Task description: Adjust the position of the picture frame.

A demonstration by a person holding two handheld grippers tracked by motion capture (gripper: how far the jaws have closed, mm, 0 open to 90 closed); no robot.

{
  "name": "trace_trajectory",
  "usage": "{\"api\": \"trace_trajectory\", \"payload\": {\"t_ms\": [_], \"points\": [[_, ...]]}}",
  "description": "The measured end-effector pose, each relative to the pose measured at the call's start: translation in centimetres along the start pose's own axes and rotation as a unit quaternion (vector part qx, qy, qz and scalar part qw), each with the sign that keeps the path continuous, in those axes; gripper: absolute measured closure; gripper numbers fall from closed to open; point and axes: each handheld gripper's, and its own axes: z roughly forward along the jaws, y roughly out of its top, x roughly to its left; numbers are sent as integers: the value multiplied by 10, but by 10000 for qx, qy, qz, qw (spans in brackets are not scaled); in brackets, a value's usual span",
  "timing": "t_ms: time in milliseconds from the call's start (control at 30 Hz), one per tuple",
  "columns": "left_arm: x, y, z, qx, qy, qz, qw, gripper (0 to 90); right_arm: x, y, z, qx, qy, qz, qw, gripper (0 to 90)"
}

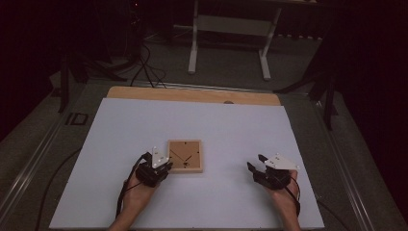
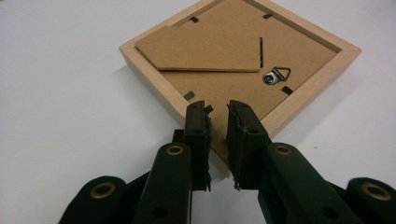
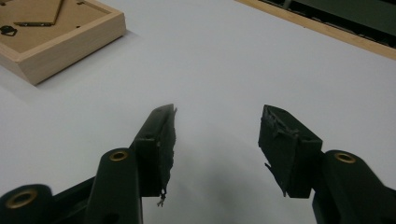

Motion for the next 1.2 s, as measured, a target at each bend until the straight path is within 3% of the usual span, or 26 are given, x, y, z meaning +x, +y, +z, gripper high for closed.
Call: {"api": "trace_trajectory", "payload": {"t_ms": [67,333,533,933,1033,1200], "points": [[5,1,1,-57,-185,-146,9997,763,0,0,0,-14,0,5,10000,453],[30,18,1,-451,-25,-230,9987,781,0,0,1,2,3,10,10000,452],[50,24,16,-503,-30,-492,9975,862,1,0,2,24,4,-19,10000,452],[66,47,45,-311,-6,-227,9993,895,10,3,4,-35,130,-144,9998,490],[66,49,50,-263,-9,-87,9996,895,16,5,6,-61,353,-98,9993,530],[67,50,56,-189,-46,-45,9998,895,30,11,11,-149,627,-145,9978,626]]}}
